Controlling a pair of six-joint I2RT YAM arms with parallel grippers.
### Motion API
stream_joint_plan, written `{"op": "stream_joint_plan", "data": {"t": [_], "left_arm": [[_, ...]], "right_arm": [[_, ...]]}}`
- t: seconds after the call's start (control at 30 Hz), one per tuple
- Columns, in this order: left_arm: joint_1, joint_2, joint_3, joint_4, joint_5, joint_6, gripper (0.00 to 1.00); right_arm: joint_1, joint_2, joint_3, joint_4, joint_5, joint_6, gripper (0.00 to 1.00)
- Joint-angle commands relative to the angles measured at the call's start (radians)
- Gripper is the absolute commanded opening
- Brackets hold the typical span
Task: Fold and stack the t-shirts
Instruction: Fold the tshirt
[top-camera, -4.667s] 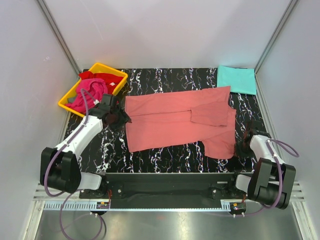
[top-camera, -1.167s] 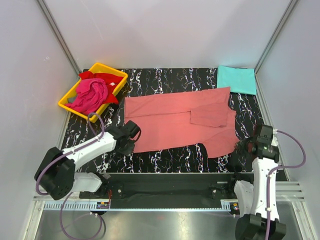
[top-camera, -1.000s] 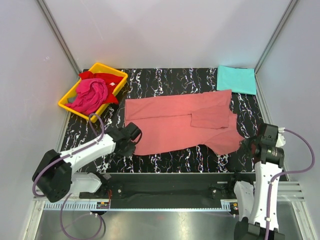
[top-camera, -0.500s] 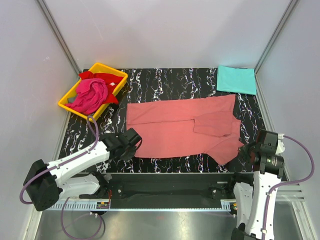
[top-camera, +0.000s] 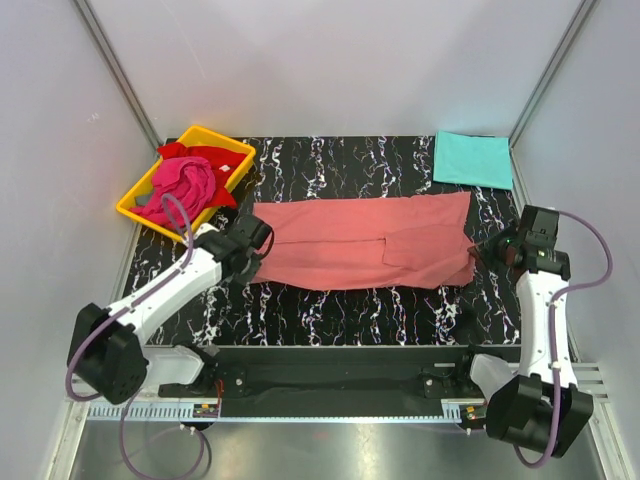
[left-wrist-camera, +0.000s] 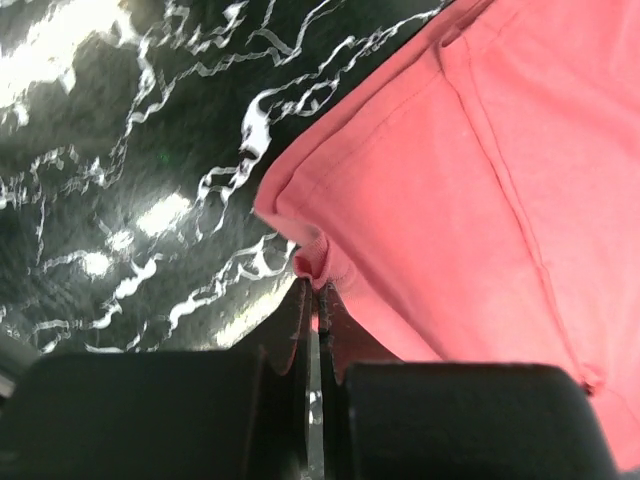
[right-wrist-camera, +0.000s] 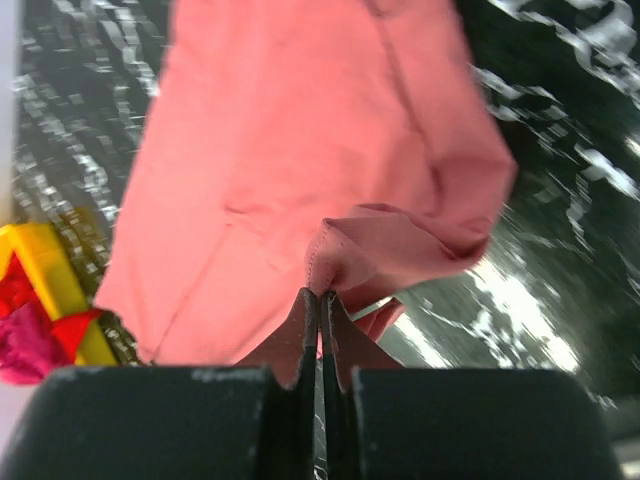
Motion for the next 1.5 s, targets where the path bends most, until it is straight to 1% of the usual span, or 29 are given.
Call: {"op": "stream_joint_plan", "data": {"t": [0.0, 0.13, 0.27, 0.4, 0.6, 0.7, 0.77, 0.9, 1.03, 1.17, 1.2, 1.23, 1.3, 1.47], "left_arm": [[0.026, 0.078, 0.104, 0.042, -0.042, 0.135, 0.00], [0.079, 0.198, 0.190, 0.015, -0.022, 0.203, 0.00], [0.127, 0.284, 0.227, 0.022, 0.004, 0.246, 0.00], [0.168, 0.365, 0.260, 0.026, 0.013, 0.286, 0.00], [0.200, 0.488, 0.354, 0.026, 0.076, 0.368, 0.00], [0.211, 0.535, 0.400, 0.030, 0.096, 0.416, 0.00], [0.214, 0.554, 0.418, 0.027, 0.102, 0.431, 0.13], [0.216, 0.543, 0.412, 0.056, 0.087, 0.441, 0.16], [0.223, 0.554, 0.424, 0.043, 0.067, 0.434, 0.17], [0.227, 0.581, 0.444, 0.001, 0.047, 0.422, 0.17], [0.228, 0.584, 0.451, -0.005, 0.041, 0.411, 0.12], [0.228, 0.589, 0.455, -0.011, 0.036, 0.408, 0.00], [0.228, 0.603, 0.463, -0.014, 0.028, 0.405, 0.00], [0.234, 0.643, 0.506, -0.043, 0.025, 0.407, 0.01]], "right_arm": [[0.001, 0.032, 0.062, 0.180, -0.103, -0.039, 0.00], [0.001, 0.153, 0.145, 0.192, -0.080, -0.068, 0.00], [0.001, 0.267, 0.212, 0.200, -0.102, -0.077, 0.00], [0.001, 0.365, 0.301, 0.177, -0.080, -0.100, 0.00], [0.013, 0.488, 0.347, 0.241, -0.144, -0.072, 0.00], [0.032, 0.555, 0.370, 0.231, -0.138, -0.098, 0.00], [0.035, 0.576, 0.376, 0.222, -0.135, -0.109, 0.00], [0.042, 0.596, 0.373, 0.229, -0.129, -0.123, 0.00], [0.047, 0.609, 0.376, 0.235, -0.132, -0.132, 0.00], [0.049, 0.616, 0.389, 0.231, -0.119, -0.128, 0.00], [0.050, 0.617, 0.398, 0.228, -0.112, -0.128, 0.00], [0.050, 0.620, 0.404, 0.223, -0.105, -0.126, 0.00], [0.055, 0.620, 0.413, 0.217, -0.094, -0.123, 0.00], [0.079, 0.631, 0.436, 0.229, -0.121, -0.134, 0.00]]}}
